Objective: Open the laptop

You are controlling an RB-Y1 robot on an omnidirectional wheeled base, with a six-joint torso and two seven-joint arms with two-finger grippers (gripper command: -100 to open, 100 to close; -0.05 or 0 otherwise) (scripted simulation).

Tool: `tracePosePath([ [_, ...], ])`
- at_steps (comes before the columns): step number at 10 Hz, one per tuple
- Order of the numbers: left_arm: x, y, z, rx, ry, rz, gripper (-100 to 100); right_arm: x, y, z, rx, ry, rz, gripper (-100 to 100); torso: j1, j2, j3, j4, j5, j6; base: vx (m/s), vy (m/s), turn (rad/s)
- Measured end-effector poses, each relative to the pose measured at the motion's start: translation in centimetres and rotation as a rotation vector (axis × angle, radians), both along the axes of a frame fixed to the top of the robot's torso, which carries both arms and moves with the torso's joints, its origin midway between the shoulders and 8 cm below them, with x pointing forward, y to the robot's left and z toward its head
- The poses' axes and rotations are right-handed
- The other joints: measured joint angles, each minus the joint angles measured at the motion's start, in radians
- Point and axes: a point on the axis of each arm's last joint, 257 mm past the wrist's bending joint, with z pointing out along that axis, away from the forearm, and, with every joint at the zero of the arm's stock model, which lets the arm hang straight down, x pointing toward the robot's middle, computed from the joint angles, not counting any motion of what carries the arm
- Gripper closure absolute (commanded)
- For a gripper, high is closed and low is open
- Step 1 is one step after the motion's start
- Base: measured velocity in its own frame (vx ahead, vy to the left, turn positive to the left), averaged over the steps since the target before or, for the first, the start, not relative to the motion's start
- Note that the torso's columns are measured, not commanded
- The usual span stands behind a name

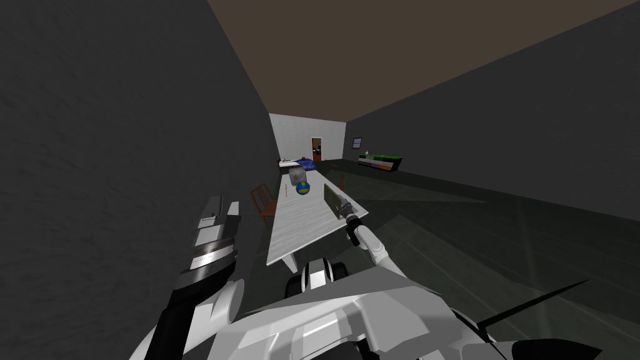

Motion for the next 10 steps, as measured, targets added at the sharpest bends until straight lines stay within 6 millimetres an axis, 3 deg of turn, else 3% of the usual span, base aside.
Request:
tracePosePath([
  [2, 0.0, 0.0, 0.0, 0.000, 0.000, 0.000, 0, 0.3, -0.9, 0.3, 0.004, 0.001, 0.003, -100, 0.001, -0.003, -0.002, -0.001, 0.000, 0.000, 0.066, 0.045, -0.008],
  [3, 0.0, 0.0, 0.0, 0.000, 0.000, 0.000, 0, 0.3, -0.9, 0.3, 0.002, 0.000, 0.004, 100, 0.000, 0.001, 0.000, 0.000, 0.000, 0.000, -0.018, -0.017, 0.006],
  [10, 0.0, 0.0, 0.0, 0.000, 0.000, 0.000, 0, 1.7, -2.2, 0.0, 0.109, 0.019, 0.004, 100, -0.001, -0.002, -0.001, -0.001, 0.000, 0.002, -0.027, -0.025, 0.039],
])
